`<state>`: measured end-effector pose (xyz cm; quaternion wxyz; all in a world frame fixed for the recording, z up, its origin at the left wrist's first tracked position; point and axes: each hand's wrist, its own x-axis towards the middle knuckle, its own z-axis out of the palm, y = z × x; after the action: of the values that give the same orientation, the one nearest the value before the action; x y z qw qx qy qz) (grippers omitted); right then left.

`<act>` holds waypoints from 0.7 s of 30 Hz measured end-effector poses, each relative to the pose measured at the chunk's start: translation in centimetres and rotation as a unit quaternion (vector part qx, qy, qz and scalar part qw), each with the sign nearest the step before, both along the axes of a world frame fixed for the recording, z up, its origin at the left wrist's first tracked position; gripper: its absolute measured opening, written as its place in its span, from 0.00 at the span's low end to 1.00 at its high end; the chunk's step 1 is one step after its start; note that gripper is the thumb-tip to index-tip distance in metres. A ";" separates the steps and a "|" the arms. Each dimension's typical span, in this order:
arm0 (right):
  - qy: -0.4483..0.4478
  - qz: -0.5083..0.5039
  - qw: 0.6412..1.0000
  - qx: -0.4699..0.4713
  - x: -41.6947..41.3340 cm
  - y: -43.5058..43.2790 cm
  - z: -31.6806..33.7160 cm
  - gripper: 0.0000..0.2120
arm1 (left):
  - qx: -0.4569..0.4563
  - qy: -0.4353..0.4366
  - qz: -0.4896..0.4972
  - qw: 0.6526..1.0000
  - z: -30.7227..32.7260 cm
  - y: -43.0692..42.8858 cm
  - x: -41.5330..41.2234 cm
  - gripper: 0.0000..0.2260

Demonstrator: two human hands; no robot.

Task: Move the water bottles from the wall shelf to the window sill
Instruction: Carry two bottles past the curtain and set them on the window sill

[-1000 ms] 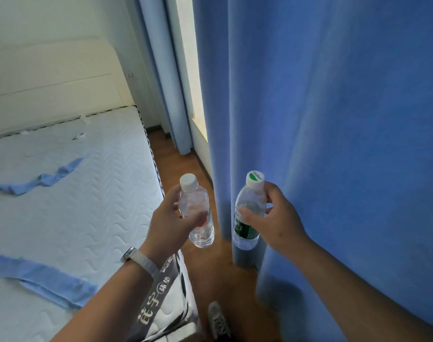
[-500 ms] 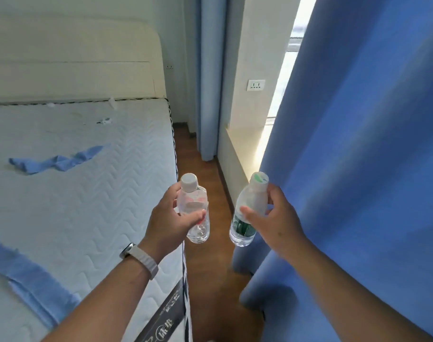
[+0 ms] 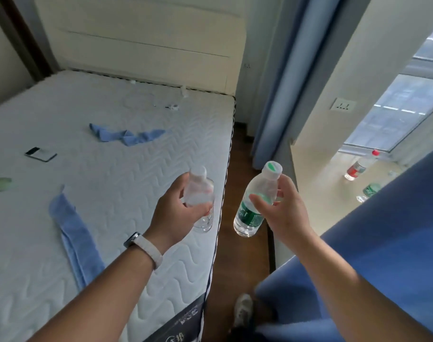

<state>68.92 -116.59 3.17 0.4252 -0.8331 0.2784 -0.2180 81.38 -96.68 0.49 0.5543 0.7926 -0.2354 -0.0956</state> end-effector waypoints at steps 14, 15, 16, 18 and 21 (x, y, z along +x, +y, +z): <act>-0.018 0.051 0.996 0.069 13.8 -16.0 -2.5 0.25 | 0.033 0.029 0.076 0.996 0.2 -13.0 12.1 0.26; -0.020 0.044 0.996 0.070 14.3 -17.7 -2.5 0.24 | 0.033 0.028 0.071 0.997 0.3 -14.9 12.9 0.26; -0.021 0.036 0.997 0.071 14.6 -19.5 -2.6 0.24 | 0.035 0.026 0.065 0.997 0.4 -16.8 13.7 0.26; -0.017 0.018 0.997 0.075 15.0 -22.9 -2.5 0.24 | 0.037 0.021 0.047 0.998 0.8 -20.5 14.9 0.26; -0.017 -0.011 0.996 0.082 15.2 -27.6 -2.2 0.23 | 0.027 0.009 0.019 0.999 1.3 -26.0 16.3 0.25</act>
<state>84.09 -144.15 0.93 0.4948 -0.7883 0.2971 -0.2134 97.64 -122.67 1.82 0.5363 0.8107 -0.2129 -0.0988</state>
